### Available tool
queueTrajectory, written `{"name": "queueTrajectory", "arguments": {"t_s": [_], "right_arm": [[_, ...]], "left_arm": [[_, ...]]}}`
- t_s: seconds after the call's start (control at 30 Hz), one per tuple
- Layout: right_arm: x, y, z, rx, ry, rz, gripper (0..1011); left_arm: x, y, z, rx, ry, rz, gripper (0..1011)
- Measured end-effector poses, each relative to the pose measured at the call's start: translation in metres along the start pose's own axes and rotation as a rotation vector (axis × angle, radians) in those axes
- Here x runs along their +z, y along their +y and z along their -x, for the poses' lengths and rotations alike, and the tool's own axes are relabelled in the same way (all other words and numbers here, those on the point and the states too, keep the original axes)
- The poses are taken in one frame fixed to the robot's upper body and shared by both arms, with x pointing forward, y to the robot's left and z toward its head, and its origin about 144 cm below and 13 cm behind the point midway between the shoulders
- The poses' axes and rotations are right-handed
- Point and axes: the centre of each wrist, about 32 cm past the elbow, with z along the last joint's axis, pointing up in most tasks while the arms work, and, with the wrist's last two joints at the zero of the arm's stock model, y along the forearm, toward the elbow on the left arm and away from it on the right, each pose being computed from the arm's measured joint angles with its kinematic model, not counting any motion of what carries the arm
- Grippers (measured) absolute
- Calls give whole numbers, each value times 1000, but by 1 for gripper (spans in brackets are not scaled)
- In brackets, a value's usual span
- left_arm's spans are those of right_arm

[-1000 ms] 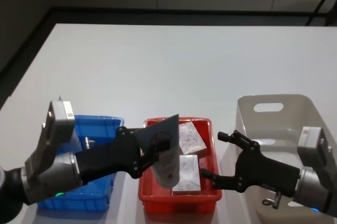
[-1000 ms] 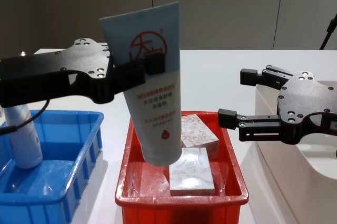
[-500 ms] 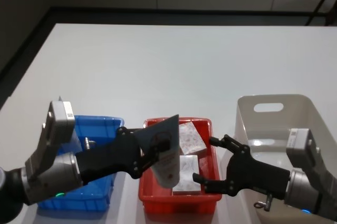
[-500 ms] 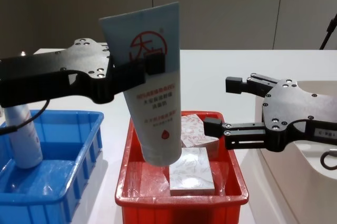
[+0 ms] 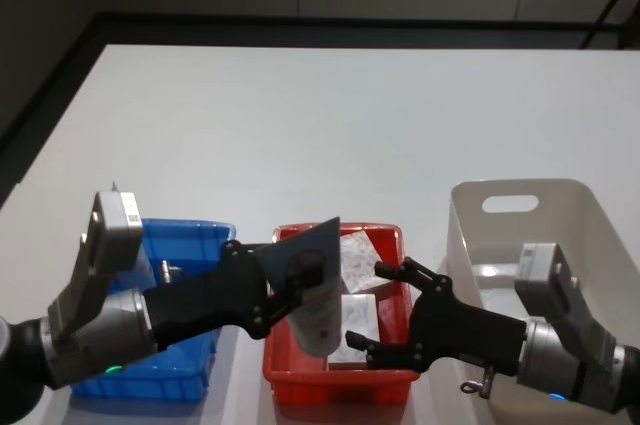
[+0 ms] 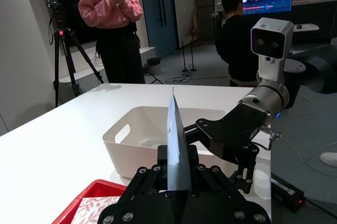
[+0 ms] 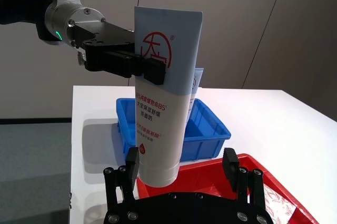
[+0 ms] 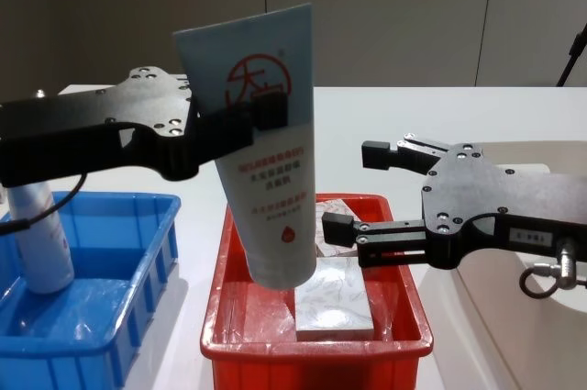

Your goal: Bimanual collaborative sorting of washing and personal care products

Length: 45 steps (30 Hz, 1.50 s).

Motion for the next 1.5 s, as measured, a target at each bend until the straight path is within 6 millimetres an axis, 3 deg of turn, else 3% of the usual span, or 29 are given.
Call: {"name": "queueTrajectory", "arguments": {"t_s": [1.5], "right_arm": [[-9, 58, -3, 86, -12, 14, 1001]], "left_arm": [[0, 0, 0, 0, 0, 0, 204]]}}
